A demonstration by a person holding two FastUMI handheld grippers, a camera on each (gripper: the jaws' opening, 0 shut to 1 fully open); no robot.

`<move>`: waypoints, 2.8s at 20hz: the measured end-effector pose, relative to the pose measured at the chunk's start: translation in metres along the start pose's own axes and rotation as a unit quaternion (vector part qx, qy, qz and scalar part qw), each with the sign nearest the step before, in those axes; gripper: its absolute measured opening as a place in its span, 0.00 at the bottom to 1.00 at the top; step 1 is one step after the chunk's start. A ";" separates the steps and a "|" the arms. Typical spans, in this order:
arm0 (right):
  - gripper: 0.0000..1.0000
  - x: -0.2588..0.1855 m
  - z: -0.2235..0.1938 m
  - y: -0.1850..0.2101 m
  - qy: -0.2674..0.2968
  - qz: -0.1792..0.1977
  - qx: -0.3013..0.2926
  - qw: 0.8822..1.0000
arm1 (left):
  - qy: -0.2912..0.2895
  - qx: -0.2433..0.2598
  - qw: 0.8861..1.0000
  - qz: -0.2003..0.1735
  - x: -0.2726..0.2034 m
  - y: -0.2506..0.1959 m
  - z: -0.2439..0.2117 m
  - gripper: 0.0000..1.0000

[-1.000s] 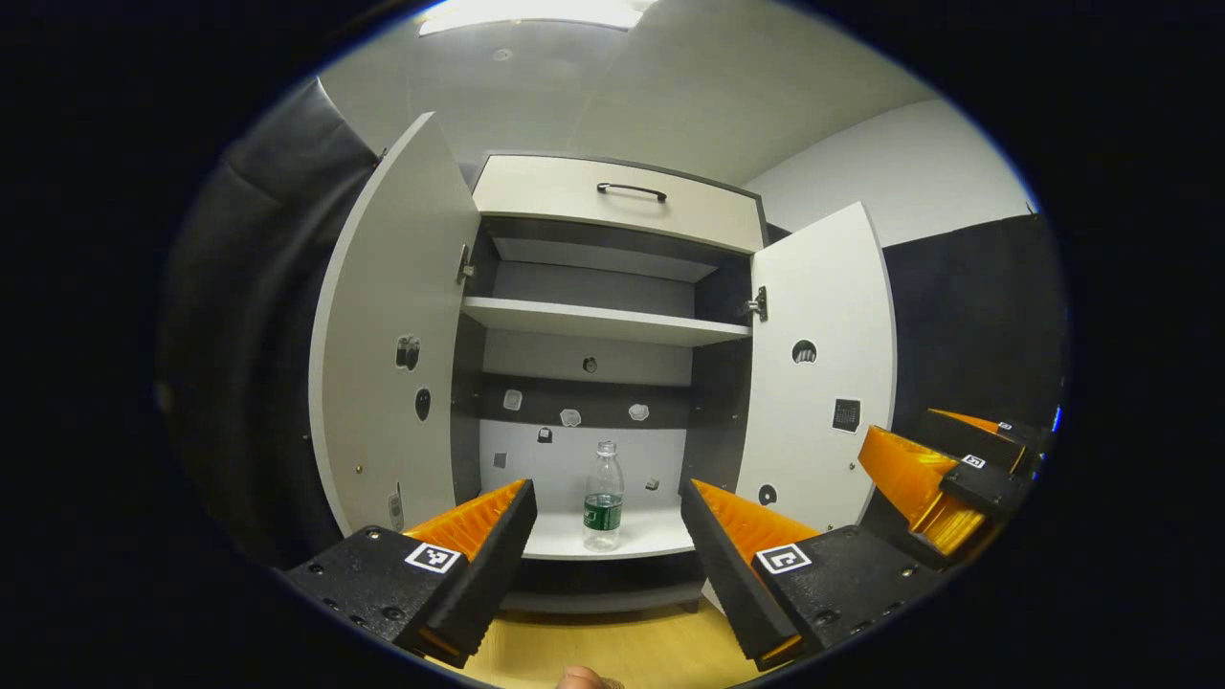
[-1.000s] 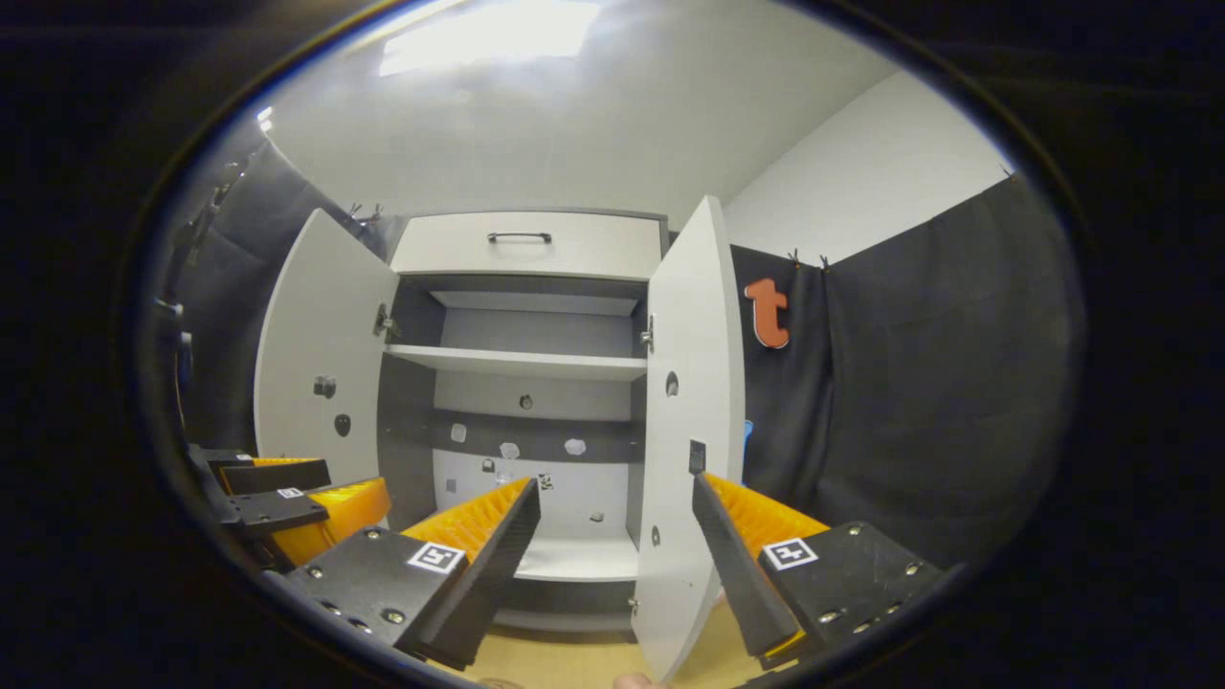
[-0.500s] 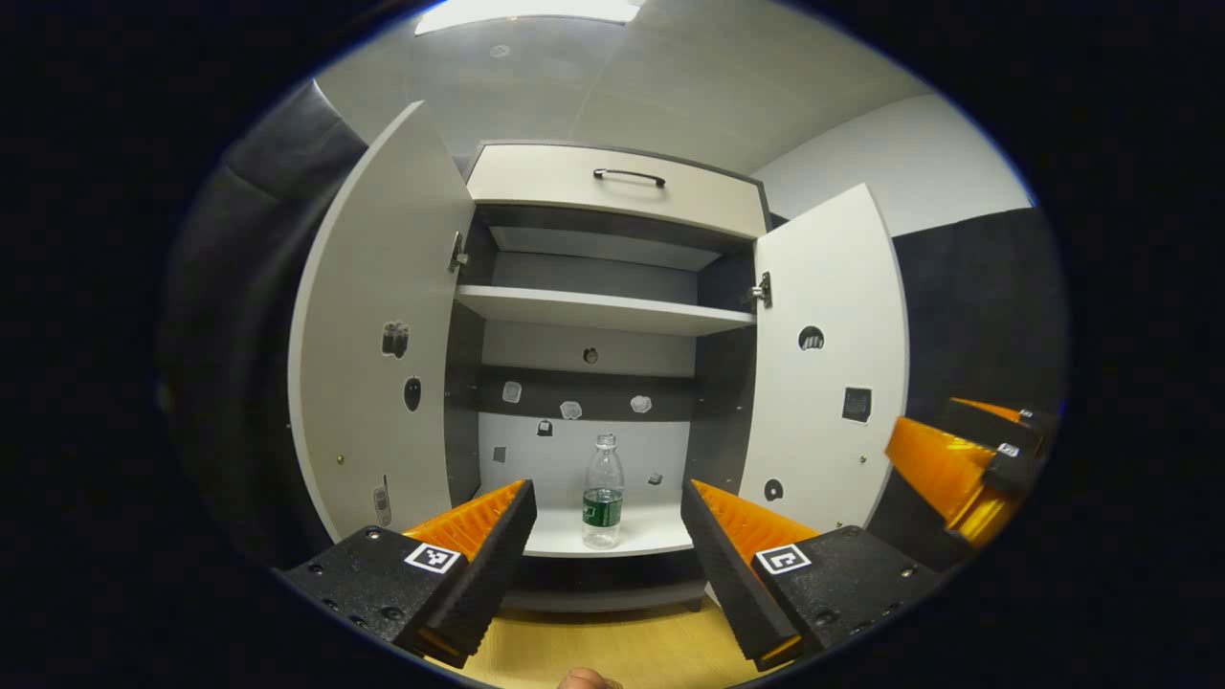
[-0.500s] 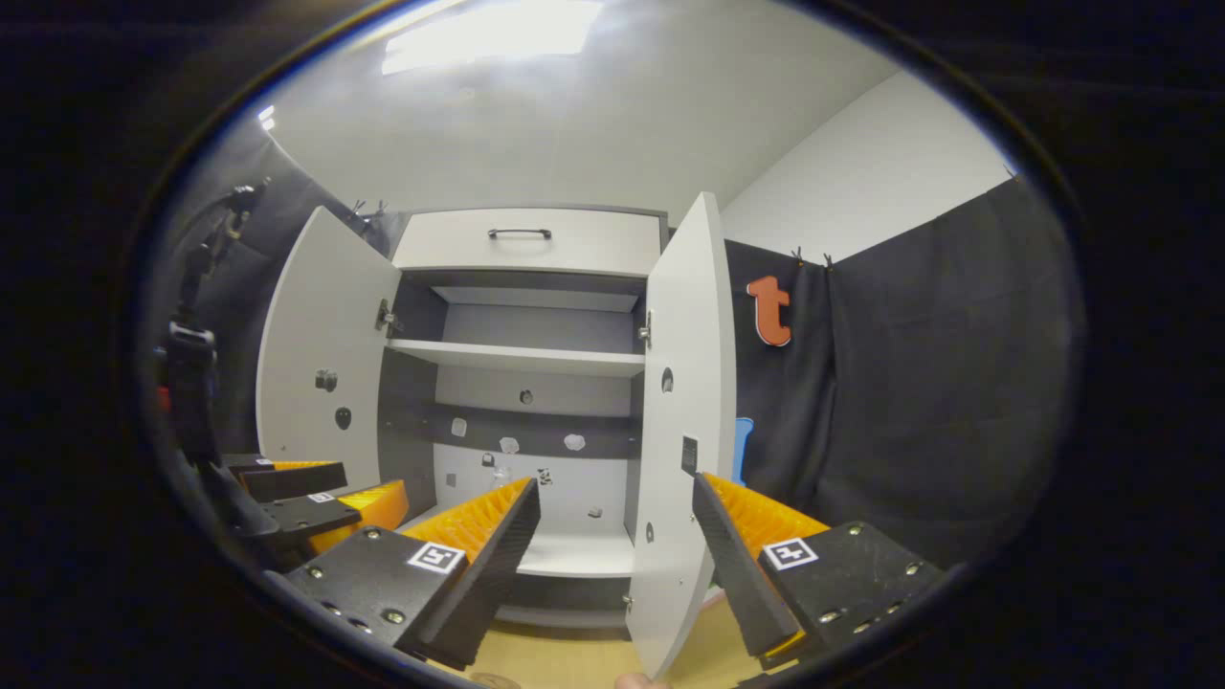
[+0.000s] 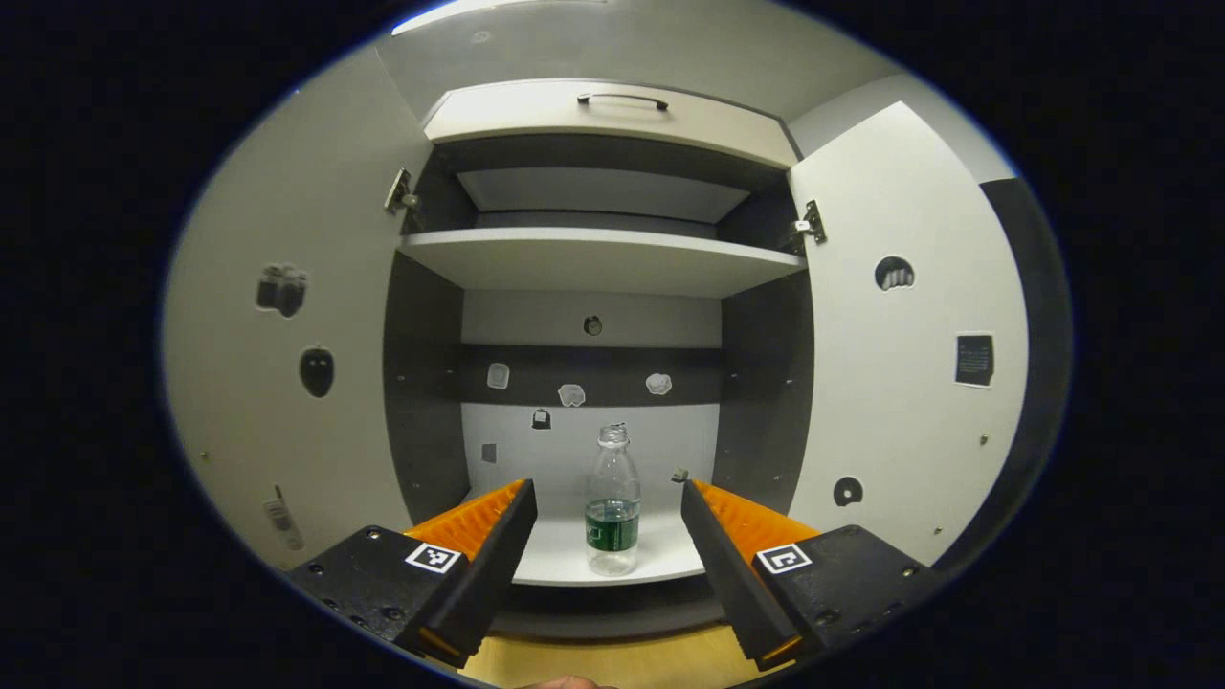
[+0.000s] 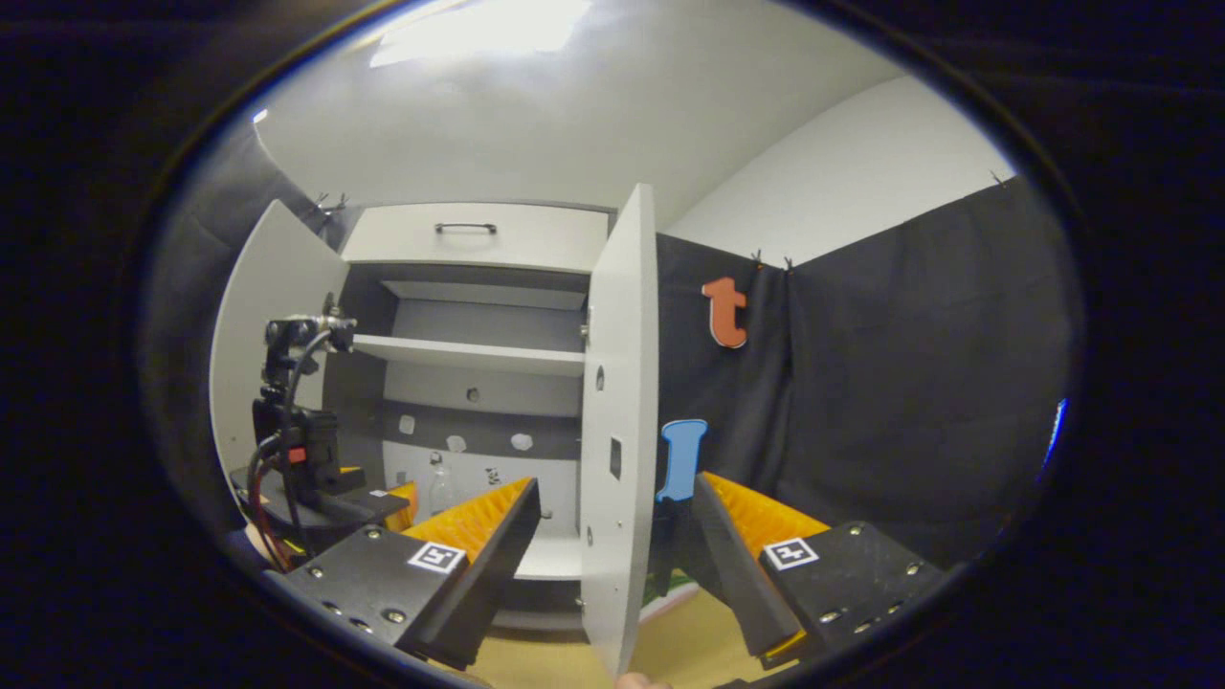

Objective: Grasp the bottle in the cabinet with the left hand and place it on the coaster, then close the right door with the right hand and the left door with the left hand.

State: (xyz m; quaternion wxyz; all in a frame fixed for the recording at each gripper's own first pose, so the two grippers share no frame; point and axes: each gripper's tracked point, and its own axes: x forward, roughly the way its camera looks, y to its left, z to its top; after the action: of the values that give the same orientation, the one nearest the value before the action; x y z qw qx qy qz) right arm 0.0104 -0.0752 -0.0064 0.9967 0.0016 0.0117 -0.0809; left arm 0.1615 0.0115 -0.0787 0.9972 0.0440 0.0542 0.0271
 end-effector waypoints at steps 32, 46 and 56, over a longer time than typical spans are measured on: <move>0.98 0.015 -0.013 -0.044 0.007 -0.046 -0.008 0.999 | 0.034 -0.036 0.997 -0.053 0.031 -0.010 -0.037 0.79; 0.98 -0.036 -0.011 -0.057 0.010 0.050 0.015 0.999 | 0.083 -0.064 0.994 -0.036 -0.112 -0.002 -0.150 0.79; 0.98 -0.050 -0.015 -0.077 0.012 0.046 0.010 0.999 | 0.189 -0.077 0.977 -0.066 -0.132 0.001 -0.296 0.80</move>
State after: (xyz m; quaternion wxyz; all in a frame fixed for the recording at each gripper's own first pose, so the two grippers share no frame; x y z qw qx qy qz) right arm -0.0520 -0.1427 -0.0201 0.9990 0.0129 0.0232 -0.0354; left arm -0.0024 0.0296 -0.3577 0.9690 -0.0430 0.2420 -0.0264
